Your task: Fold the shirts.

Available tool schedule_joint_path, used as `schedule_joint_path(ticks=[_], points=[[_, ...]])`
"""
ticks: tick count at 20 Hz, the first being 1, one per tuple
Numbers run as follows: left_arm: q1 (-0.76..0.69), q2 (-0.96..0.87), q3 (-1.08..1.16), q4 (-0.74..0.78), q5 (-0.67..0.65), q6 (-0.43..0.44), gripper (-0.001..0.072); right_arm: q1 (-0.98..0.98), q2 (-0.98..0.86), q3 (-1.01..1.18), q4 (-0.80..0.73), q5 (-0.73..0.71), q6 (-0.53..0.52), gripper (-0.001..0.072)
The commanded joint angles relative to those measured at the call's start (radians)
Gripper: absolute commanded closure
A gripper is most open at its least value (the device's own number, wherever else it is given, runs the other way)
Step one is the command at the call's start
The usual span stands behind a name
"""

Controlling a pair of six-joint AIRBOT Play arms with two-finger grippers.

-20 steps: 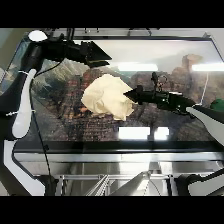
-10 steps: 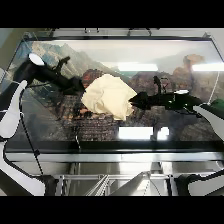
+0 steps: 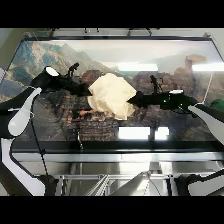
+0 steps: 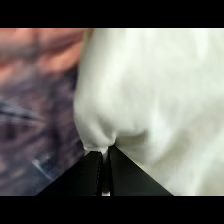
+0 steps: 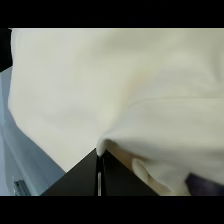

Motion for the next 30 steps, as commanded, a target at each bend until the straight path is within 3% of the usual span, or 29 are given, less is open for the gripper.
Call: schedule_joint_path(ticks=[1,6,10,14,17,19,22,28,29,30], points=[[-0.006,0.009,0.125,-0.106,-0.127,0.039,0.0693,-0.031,0.012,0.034,0.022,0.070,-0.010,0.0695],[0.052,0.214,0.262,-0.169,-0.246,-0.012,0.0692,-0.162,0.208,0.052,0.032,0.243,-0.006,0.0695],[0.091,0.450,0.348,-0.183,-0.318,-0.098,0.0692,-0.301,0.537,0.053,0.196,0.383,-0.006,0.0695],[0.079,0.671,0.368,-0.166,-0.355,-0.132,0.0691,-0.337,0.844,0.054,0.178,0.369,-0.006,0.0695],[0.024,0.768,0.325,-0.011,-0.320,-0.135,0.0690,-0.301,0.951,0.054,-0.016,0.256,0.039,0.0695],[-0.004,0.789,0.230,0.087,-0.264,-0.135,0.0690,-0.254,0.939,0.053,-0.167,0.181,0.081,0.0695],[-0.018,0.740,0.076,0.114,-0.233,-0.099,0.0690,-0.183,0.814,0.053,-0.304,0.085,0.106,0.0695],[0.013,0.448,-0.024,0.114,-0.091,-0.018,0.0689,-0.137,0.414,0.053,-0.307,-0.139,0.091,0.0694],[0.029,0.399,-0.024,0.114,-0.068,-0.018,0.0500,-0.141,0.363,0.053,-0.308,-0.167,0.091,0.0693],[0.051,0.356,-0.024,0.112,-0.050,-0.019,0.0155,-0.149,0.319,0.053,-0.308,-0.193,0.090,0.0693]])
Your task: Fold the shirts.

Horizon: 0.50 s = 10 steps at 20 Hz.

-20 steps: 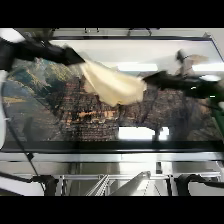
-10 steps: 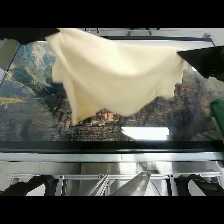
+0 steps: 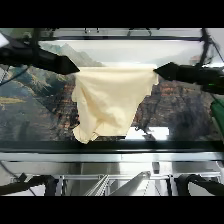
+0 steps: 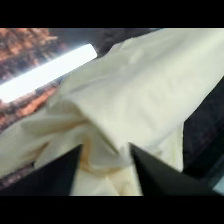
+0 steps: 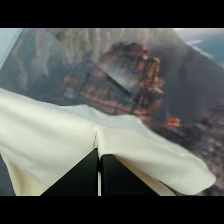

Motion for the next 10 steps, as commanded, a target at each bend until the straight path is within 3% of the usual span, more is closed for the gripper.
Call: schedule_joint_path(ticks=[1,3,5,7,9,10], points=[[0.058,-0.158,-0.007,0.003,0.066,0.005,-0.0006,-0.012,-0.176,0.002,-0.019,-0.129,0.000,0.0693],[0.108,-0.223,0.049,0.003,-0.034,-0.032,-0.0010,-0.056,-0.202,0.003,-0.019,-0.138,0.000,0.0683],[0.140,-0.267,0.093,0.003,-0.200,-0.082,-0.0009,-0.117,-0.203,0.003,-0.020,-0.127,0.000,0.0459],[0.140,-0.266,0.039,0.003,-0.301,-0.090,0.0011,-0.178,-0.203,0.002,-0.039,-0.066,0.000,0.0434],[0.110,-0.225,-0.098,0.006,-0.301,-0.089,0.0009,-0.217,-0.203,0.002,-0.105,0.013,0.003,0.0177],[0.086,-0.199,-0.183,0.006,-0.273,-0.090,0.0009,-0.221,-0.204,0.002,-0.148,0.044,0.017,0.0172]])
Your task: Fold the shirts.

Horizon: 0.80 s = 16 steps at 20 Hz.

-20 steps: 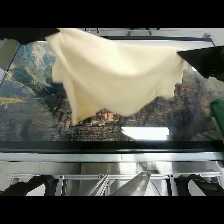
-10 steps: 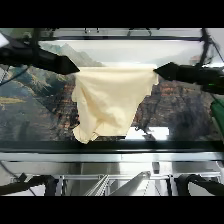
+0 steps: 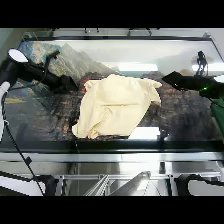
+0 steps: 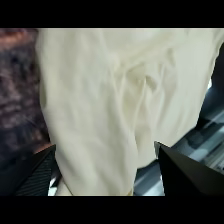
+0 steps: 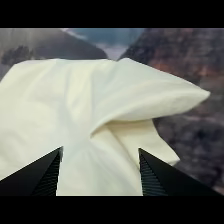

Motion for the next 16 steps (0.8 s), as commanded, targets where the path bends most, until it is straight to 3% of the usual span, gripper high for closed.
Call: schedule_joint_path(ticks=[1,6,12,15,16], points=[[-0.051,0.053,-0.219,0.003,-0.006,-0.016,0.0009,-0.044,-0.013,0.000,-0.111,0.112,0.016,0.0172],[-0.240,0.139,-0.549,0.000,0.144,-0.062,0.0009,0.003,-0.106,0.003,-0.108,0.150,0.014,0.0172],[-0.409,0.167,-0.677,0.001,0.377,-0.095,0.0008,0.058,-0.292,0.101,-0.094,0.172,0.016,0.0179],[-0.413,0.167,-0.639,0.003,0.468,-0.101,0.0010,0.061,-0.311,0.134,-0.064,0.218,0.026,0.0486],[-0.406,0.167,-0.621,0.003,0.476,-0.102,0.0047,0.060,-0.311,0.138,-0.045,0.242,0.026,0.0671]])
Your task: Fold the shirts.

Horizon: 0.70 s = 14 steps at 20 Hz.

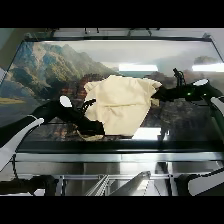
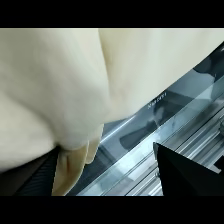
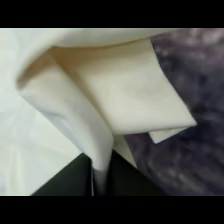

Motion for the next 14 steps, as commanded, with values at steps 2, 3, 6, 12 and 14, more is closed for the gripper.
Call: schedule_joint_path(ticks=[2,3,6,12,14], points=[[0.008,0.001,0.052,0.024,0.108,-0.005,0.0634,0.003,-0.018,0.027,0.077,0.093,0.003,0.0694],[0.024,0.001,0.074,0.023,0.081,0.000,0.0695,0.002,-0.007,0.027,0.089,0.113,-0.002,0.0694],[0.071,0.027,0.181,0.019,-0.051,0.001,0.0691,-0.021,0.076,0.027,0.093,0.187,-0.001,0.0695],[0.285,0.338,0.484,-0.048,-0.241,0.000,0.0691,-0.221,0.512,0.027,0.241,0.325,-0.019,0.0695],[0.384,0.447,0.558,-0.095,-0.242,0.000,0.0690,-0.293,0.700,0.027,0.332,0.283,-0.043,0.0695]])
